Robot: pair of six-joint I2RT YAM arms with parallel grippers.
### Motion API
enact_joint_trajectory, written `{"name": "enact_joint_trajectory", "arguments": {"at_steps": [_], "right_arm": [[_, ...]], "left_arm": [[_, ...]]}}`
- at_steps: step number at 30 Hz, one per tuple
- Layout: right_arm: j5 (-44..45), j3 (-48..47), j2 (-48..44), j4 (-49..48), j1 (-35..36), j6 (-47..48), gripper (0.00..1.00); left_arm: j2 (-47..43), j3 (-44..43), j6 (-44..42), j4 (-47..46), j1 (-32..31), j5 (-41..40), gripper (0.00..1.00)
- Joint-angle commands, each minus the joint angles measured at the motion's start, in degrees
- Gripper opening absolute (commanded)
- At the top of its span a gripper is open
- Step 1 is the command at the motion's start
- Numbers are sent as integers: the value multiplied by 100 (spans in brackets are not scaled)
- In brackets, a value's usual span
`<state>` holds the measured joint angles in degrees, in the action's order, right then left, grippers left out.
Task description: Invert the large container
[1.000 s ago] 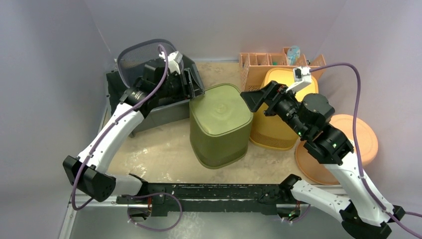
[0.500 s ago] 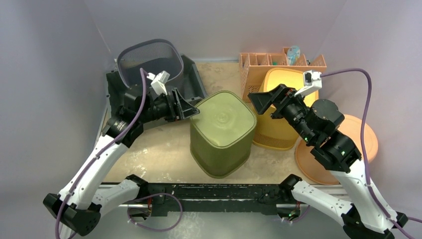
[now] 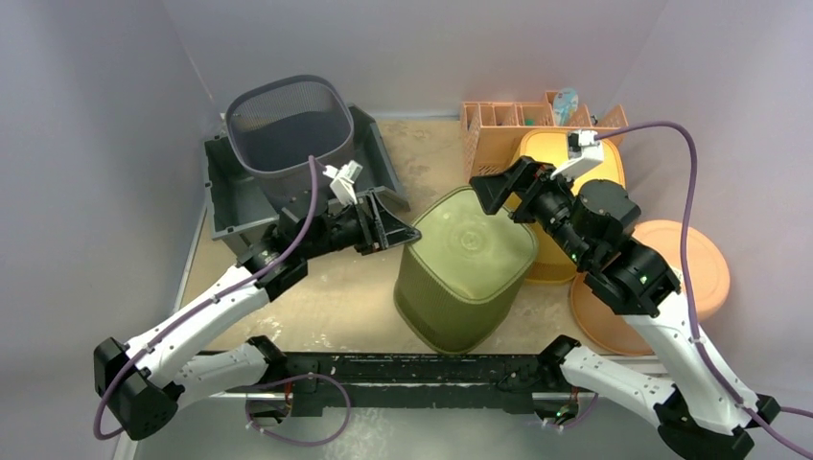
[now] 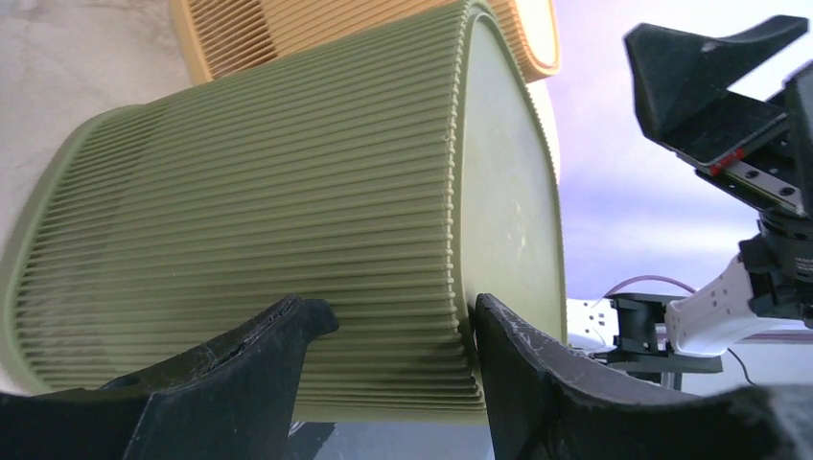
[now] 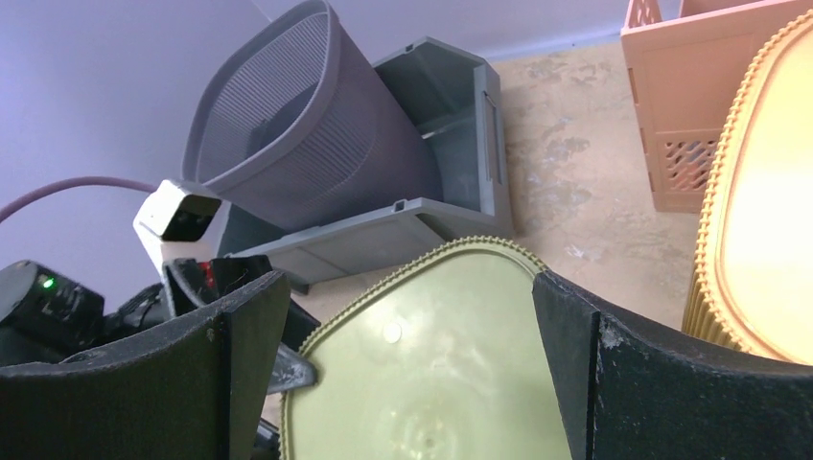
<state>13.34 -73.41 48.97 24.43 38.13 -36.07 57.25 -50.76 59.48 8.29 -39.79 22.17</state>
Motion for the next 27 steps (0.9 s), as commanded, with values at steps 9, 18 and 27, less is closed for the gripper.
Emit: {"name": "enact_joint_trajectory", "arguments": {"at_steps": [9,18,27], "right_arm": [[501,-323,-38,0,-12,201,100],[519,-427,105,145,-15,193,100],[635,-819,305,472,-8,453,100]], "left_arm": [[533,119,-52,-530,-1302,-4,61],[783,-108,-404,-364,-1373,-358,61],[474,-1479,-1646,2068,-1348,-1752,66]]}}
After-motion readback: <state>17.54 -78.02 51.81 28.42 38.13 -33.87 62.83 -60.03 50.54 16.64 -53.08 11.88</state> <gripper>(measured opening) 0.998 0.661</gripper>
